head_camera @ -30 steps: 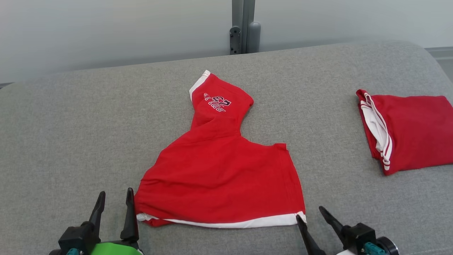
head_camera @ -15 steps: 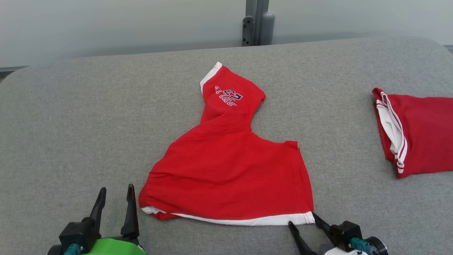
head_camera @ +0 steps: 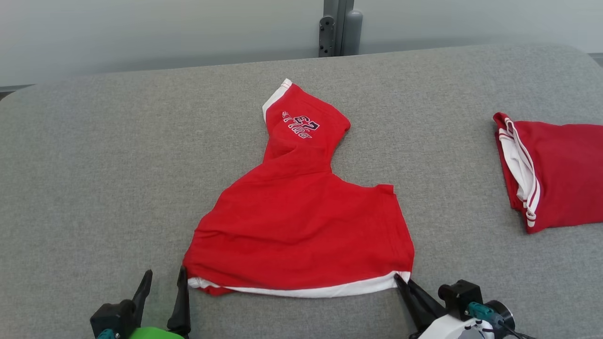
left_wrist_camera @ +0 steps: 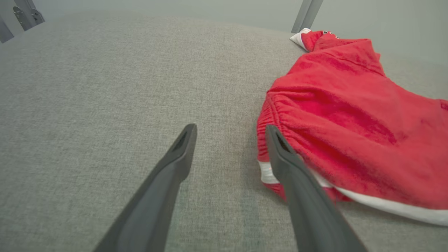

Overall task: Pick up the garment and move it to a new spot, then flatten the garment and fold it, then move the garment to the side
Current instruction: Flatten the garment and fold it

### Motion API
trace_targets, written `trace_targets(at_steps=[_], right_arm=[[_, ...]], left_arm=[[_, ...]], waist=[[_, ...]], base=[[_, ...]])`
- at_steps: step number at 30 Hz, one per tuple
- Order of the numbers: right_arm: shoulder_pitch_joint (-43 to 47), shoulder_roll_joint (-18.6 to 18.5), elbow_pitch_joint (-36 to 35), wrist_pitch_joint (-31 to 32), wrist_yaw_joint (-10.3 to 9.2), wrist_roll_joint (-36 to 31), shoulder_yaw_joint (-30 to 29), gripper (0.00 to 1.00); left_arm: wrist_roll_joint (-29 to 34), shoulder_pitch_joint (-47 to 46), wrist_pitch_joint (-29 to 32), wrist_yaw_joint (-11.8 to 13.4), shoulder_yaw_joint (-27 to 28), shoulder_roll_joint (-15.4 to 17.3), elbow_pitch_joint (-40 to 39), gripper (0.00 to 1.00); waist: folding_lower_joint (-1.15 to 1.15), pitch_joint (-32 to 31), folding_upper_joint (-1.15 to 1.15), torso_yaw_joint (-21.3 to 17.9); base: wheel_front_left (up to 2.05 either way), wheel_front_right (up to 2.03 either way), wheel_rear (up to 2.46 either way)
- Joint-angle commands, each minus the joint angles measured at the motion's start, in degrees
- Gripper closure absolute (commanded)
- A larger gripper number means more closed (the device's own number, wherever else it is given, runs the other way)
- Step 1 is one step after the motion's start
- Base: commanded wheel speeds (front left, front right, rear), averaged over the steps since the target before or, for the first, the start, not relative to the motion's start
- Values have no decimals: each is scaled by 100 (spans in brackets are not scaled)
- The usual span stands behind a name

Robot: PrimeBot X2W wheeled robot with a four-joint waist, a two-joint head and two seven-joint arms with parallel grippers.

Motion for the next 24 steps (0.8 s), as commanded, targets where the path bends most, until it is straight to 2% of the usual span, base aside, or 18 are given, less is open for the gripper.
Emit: trace_targets(at_steps=[1, 8, 16, 17, 19, 20, 22, 24], right_arm=[[-67, -54, -99, 3, -2, 5, -51, 100], [-51, -81, -402, 1, -2, 19, -180, 100], [-54, -83, -448, 0, -2, 32, -250, 100], [-61, -85, -449, 0, -2, 36, -258, 100], [-69, -82, -447, 0, -2, 37, -269, 100], [-72, -81, -448, 0, -2, 40, -278, 100], [-76, -77, -455, 0, -2, 42, -296, 100], [-76, -71, -455, 0, -2, 40, -304, 100]], left_arm=[[-109, 52, 115, -25, -88, 92, 42, 0], [-834, 138, 607, -46, -702, 627, 27, 0], [-1334, -91, 504, -48, -1133, 777, 29, 0], [-1384, -117, 477, -48, -1196, 793, 29, 9], [-1480, -149, 474, -48, -1330, 833, 21, 39], [-1504, -171, 449, -48, -1403, 867, 10, 51], [-1603, -212, 414, -48, -1484, 907, 31, 57], [-1671, -245, 397, -48, -1577, 945, 89, 71]], waist=[[0, 1, 0, -25], [0, 22, 0, -70], [0, 37, 0, -103], [0, 41, 0, -108], [0, 43, 0, -117], [0, 44, 0, -122], [0, 46, 0, -127], [0, 40, 0, -134]], base=[[0, 0, 0], [0, 0, 0], [0, 0, 0], [0, 0, 0], [0, 0, 0], [0, 0, 0], [0, 0, 0], [0, 0, 0]])
